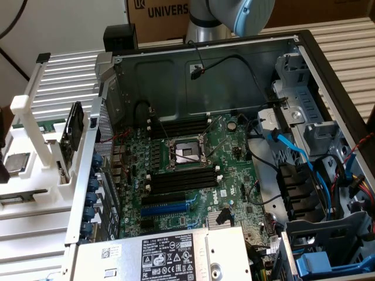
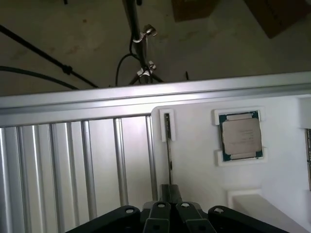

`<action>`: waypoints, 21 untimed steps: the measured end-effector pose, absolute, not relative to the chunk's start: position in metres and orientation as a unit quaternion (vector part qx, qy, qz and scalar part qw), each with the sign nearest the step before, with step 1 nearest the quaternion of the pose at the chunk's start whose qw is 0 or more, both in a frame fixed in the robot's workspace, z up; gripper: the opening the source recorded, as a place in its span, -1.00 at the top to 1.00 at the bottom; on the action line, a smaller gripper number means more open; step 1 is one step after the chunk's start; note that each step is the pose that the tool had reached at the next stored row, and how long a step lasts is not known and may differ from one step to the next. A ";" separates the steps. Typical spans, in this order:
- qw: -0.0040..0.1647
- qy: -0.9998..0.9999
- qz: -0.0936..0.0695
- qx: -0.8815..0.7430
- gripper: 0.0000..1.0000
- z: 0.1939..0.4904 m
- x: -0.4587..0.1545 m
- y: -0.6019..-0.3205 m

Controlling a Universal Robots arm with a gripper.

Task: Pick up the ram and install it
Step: 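Pick up the ram and move it above insertion slot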

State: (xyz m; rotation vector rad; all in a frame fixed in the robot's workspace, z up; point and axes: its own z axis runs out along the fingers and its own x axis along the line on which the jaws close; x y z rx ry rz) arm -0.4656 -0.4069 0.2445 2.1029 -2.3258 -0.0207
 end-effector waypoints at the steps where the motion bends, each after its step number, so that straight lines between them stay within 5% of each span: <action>1: 0.003 -0.742 -0.007 0.671 0.80 0.243 -0.464 -0.407; 7: 0.003 -0.742 -0.007 0.671 0.77 0.237 -0.460 -0.407; 9: 0.003 -0.742 -0.007 0.671 0.51 0.237 -0.460 -0.407; 21: -0.012 -0.741 0.006 0.672 0.51 0.227 -0.455 -0.407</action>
